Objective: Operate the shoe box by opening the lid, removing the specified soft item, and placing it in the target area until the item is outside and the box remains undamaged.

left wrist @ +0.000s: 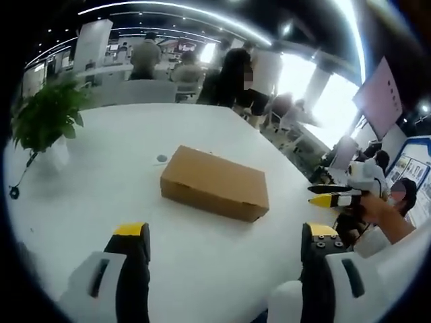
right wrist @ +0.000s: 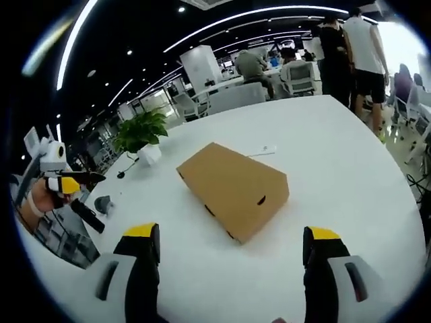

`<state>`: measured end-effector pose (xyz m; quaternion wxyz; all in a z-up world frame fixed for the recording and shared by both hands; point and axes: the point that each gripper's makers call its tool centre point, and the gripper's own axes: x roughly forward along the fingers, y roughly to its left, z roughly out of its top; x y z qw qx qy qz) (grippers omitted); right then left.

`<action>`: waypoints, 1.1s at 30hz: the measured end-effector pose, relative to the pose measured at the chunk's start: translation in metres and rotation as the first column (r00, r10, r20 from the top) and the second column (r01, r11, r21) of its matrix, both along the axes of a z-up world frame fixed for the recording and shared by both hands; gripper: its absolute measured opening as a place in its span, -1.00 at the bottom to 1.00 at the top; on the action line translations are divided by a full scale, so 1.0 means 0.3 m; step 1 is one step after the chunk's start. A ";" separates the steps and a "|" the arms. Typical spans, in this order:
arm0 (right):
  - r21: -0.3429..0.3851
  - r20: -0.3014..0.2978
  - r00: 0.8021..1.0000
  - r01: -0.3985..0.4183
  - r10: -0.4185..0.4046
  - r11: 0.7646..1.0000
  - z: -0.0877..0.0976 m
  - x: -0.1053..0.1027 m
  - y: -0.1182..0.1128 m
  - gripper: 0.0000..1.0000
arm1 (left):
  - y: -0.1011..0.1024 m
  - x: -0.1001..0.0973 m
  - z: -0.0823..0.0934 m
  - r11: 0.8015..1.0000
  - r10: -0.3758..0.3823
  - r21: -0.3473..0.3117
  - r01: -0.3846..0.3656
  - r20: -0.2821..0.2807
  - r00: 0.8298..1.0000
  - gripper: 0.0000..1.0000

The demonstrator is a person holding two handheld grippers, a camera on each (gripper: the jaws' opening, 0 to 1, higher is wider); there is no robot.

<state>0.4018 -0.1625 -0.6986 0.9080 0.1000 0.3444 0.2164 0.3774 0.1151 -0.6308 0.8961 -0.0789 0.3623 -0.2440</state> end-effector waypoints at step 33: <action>0.145 -0.152 0.982 0.131 -0.109 0.981 -0.132 0.123 0.013 0.74 | -0.047 -0.019 0.030 1.000 -0.002 -0.012 0.002 0.053 0.999 0.89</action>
